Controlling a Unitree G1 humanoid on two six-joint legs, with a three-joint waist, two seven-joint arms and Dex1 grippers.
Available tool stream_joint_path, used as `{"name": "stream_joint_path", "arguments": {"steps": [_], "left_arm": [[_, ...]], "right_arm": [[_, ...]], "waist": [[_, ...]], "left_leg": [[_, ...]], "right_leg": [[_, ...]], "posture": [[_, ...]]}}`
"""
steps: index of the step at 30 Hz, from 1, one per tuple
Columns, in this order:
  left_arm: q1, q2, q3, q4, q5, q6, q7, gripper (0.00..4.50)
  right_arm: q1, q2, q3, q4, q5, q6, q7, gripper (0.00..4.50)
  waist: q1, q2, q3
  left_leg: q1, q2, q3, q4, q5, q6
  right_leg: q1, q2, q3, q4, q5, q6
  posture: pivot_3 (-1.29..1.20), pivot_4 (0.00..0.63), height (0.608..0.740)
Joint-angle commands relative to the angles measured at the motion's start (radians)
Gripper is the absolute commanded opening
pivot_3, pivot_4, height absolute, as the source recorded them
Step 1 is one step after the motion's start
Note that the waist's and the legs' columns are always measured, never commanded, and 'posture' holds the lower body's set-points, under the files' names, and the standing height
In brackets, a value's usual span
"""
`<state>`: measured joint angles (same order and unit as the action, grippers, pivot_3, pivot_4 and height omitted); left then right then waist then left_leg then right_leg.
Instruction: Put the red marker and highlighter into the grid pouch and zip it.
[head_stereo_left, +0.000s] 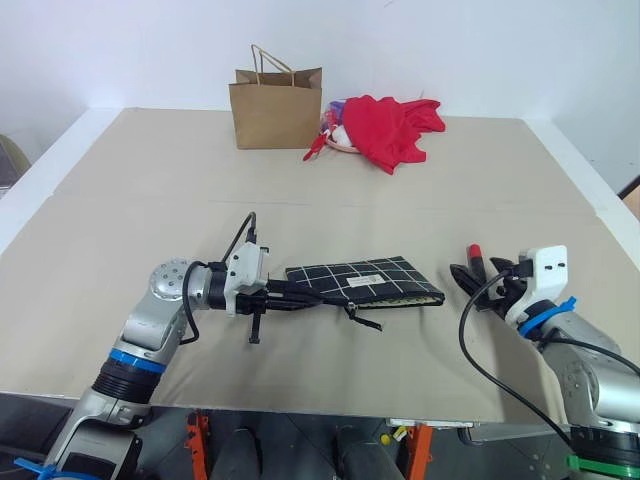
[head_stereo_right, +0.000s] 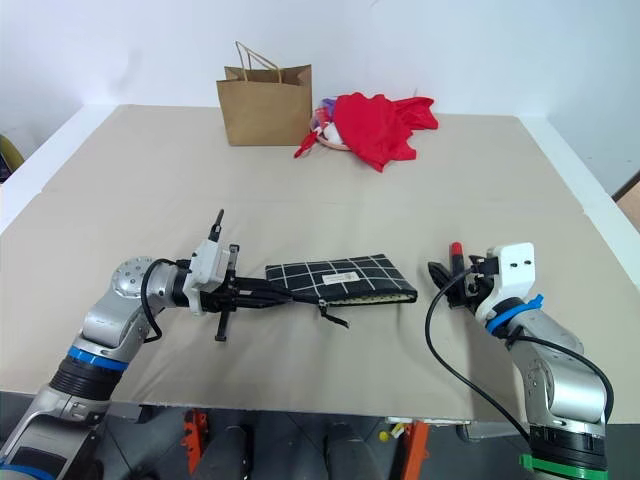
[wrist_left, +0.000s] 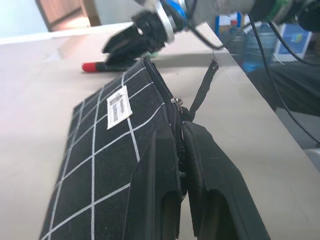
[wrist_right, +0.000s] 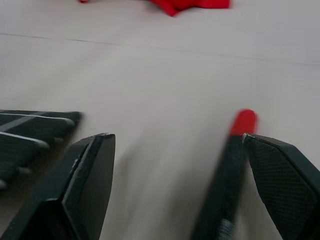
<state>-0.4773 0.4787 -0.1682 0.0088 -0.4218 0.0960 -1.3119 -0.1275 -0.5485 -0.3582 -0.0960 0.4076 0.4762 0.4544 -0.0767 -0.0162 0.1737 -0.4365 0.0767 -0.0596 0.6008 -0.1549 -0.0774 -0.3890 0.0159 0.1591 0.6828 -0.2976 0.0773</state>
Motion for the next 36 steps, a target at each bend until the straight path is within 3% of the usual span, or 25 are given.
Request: {"name": "stream_joint_path", "arguments": {"steps": [1,7,8,13,14,16,17,22,27,30,36], "left_arm": [[-0.011,-0.001,0.052,-0.077,-0.090,0.082,0.027,0.00],[0.005,0.008,0.067,-0.104,-0.125,0.142,0.054,0.00],[0.007,0.010,0.067,-0.105,-0.125,0.144,0.056,0.00],[0.015,0.018,0.065,-0.107,-0.117,0.142,0.055,0.00],[0.016,0.021,0.065,-0.105,-0.114,0.139,0.052,0.00],[0.019,0.024,0.064,-0.102,-0.109,0.134,0.050,0.00],[0.020,0.025,0.062,-0.100,-0.106,0.129,0.048,0.00],[0.028,0.031,0.055,-0.099,-0.096,0.117,0.031,0.00],[0.026,0.034,0.045,-0.074,-0.084,0.099,-0.006,0.00],[0.018,0.031,0.045,-0.054,-0.077,0.087,-0.019,0.00],[0.007,0.024,0.041,-0.039,-0.069,0.069,-0.029,0.00]], "right_arm": [[0.007,0.019,-0.015,0.028,-0.028,-0.002,-0.057,4.39],[0.032,0.057,0.013,0.003,-0.045,0.057,-0.119,4.39],[0.040,0.067,0.021,-0.007,-0.052,0.066,-0.133,4.17],[0.059,0.067,0.060,-0.026,-0.088,0.079,-0.145,2.19],[0.057,0.070,0.061,-0.028,-0.085,0.075,-0.142,1.53],[0.053,0.066,0.065,-0.032,-0.086,0.072,-0.135,0.79],[0.047,0.053,0.073,-0.036,-0.092,0.061,-0.120,0.65],[-0.022,-0.039,0.050,-0.071,-0.020,0.010,0.050,0.65],[-0.070,-0.250,-0.039,-0.137,0.242,0.054,0.477,0.65],[-0.038,-0.373,-0.048,-0.202,0.374,0.150,0.653,0.65],[0.064,-0.524,0.002,-0.246,0.354,0.154,0.839,0.65]], "waist": [[0.000,0.000,0.000],[0.000,0.001,-0.001],[0.000,0.001,-0.001],[0.000,0.000,-0.001],[0.000,0.000,-0.001],[0.000,0.000,-0.001],[0.000,0.000,-0.001],[0.000,0.001,0.000],[0.000,0.003,0.001],[0.003,0.003,0.001],[0.005,0.003,0.001]], "left_leg": [[0.000,0.000,0.000,0.000,0.000,0.000],[0.000,0.000,0.000,0.000,0.000,0.000],[0.000,0.000,0.000,0.000,0.000,0.000],[0.001,0.000,0.000,0.000,0.000,0.000],[0.001,0.000,0.000,0.000,0.000,0.000],[0.001,0.000,0.000,0.000,0.000,0.000],[0.002,0.000,0.000,0.000,0.000,0.000],[0.002,0.000,0.000,0.000,0.001,0.000],[0.001,0.000,0.000,-0.001,0.001,0.000],[0.001,-0.001,0.000,-0.002,-0.001,0.002],[0.000,-0.001,0.000,0.000,-0.002,0.004]], "right_leg": [[0.000,0.000,0.000,0.000,0.000,0.000],[0.000,0.000,0.000,0.000,0.000,0.000],[0.000,0.000,0.000,0.000,0.000,0.000],[0.001,0.000,0.000,0.000,0.000,0.000],[0.001,0.000,0.000,0.000,0.000,0.000],[0.002,0.000,0.000,0.000,0.000,0.000],[0.002,0.000,0.000,0.000,0.000,0.000],[0.002,0.000,0.000,0.000,0.000,0.000],[0.001,0.000,0.000,0.000,0.000,0.000],[0.001,0.000,0.000,0.000,-0.002,0.000],[0.002,-0.001,-0.001,-0.001,-0.004,0.001]], "posture": [[0.00,0.150,0.740],[0.00,0.150,0.740],[0.00,0.150,0.740],[0.00,0.150,0.740],[0.00,0.150,0.740],[0.00,0.150,0.740],[0.00,0.150,0.740],[0.00,0.150,0.740],[0.00,0.150,0.740],[0.00,0.150,0.740],[0.00,0.150,0.740]]}}
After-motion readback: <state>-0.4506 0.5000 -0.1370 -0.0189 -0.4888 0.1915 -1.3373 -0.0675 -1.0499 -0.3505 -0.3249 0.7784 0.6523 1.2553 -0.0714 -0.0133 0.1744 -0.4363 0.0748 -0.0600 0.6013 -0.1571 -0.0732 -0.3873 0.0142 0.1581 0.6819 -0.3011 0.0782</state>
